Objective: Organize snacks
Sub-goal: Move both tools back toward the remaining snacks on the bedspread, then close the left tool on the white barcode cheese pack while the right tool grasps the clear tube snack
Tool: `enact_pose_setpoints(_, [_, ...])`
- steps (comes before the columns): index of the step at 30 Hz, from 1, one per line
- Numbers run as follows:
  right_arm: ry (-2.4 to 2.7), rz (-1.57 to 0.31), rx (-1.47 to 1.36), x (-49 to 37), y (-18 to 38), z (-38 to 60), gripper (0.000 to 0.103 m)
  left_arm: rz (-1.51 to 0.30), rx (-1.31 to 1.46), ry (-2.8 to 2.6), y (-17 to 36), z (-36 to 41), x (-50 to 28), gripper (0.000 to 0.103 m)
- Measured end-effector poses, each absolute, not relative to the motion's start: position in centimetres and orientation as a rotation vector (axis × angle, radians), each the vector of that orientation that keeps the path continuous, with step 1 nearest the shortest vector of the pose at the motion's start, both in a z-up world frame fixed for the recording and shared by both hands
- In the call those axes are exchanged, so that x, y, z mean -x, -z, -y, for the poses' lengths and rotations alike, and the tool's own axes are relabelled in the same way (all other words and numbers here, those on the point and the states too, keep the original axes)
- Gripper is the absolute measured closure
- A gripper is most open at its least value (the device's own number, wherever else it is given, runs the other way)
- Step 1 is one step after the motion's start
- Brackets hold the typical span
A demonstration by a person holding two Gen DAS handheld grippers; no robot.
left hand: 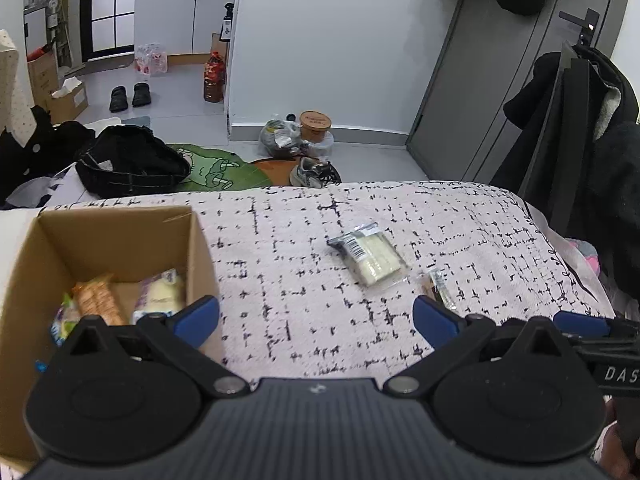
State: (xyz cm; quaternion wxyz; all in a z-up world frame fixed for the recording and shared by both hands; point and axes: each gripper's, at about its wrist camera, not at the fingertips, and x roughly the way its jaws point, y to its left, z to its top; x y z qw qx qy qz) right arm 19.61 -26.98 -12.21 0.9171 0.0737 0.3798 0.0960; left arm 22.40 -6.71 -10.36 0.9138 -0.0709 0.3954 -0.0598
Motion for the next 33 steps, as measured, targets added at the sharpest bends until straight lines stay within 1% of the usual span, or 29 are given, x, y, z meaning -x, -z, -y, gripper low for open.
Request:
enact_pose_setpoints(5, [-0.178,-0.794,-0.157,-20.6,13.0,27.1,0.015,-0.808,0.135,0.135,10.8,7.6,-23.7,0.003])
enact_pose_setpoints(7, [-0.173,-0.815,-0.166,-21.3,13.6,27.2,0.028,-0.807,0.137,0.153,11.0,7.9,-24.2,0.003])
enact_pose_setpoints(12, [-0.167,-0.853,-0.193,-23.0,14.8,27.5,0.039,-0.823,0.128,0.180,11.9,9.2,-25.9,0.004])
enact_pose_setpoints(15, [-0.173,-0.869,-0.191,-23.8,15.5,27.4,0.042,-0.833,0.136,0.186,12.5,9.6,-26.8,0.009])
enact_pose_setpoints(18, [-0.177,-0.890,-0.197,-24.7,16.3,27.3,0.049,-0.856,0.151,0.191,13.3,10.0,-27.8,0.014])
enact_pose_setpoints(26, [-0.187,-0.926,-0.216,-27.2,18.2,27.3,0.062,-0.916,0.164,0.195,15.2,11.2,-30.2,0.033])
enact_pose_setpoints(29, [-0.196,-0.939,-0.232,-28.0,18.9,27.4,0.072,-0.937,0.165,0.191,16.0,11.7,-31.0,0.035])
enact_pose_setpoints(31, [-0.202,-0.944,-0.227,-28.3,19.2,27.4,0.084,-0.950,0.170,0.197,16.4,11.9,-31.5,0.036])
enact_pose_setpoints(33, [-0.202,-0.938,-0.237,-28.6,19.3,27.9,0.085,-0.965,0.169,0.209,16.9,12.4,-32.0,0.036])
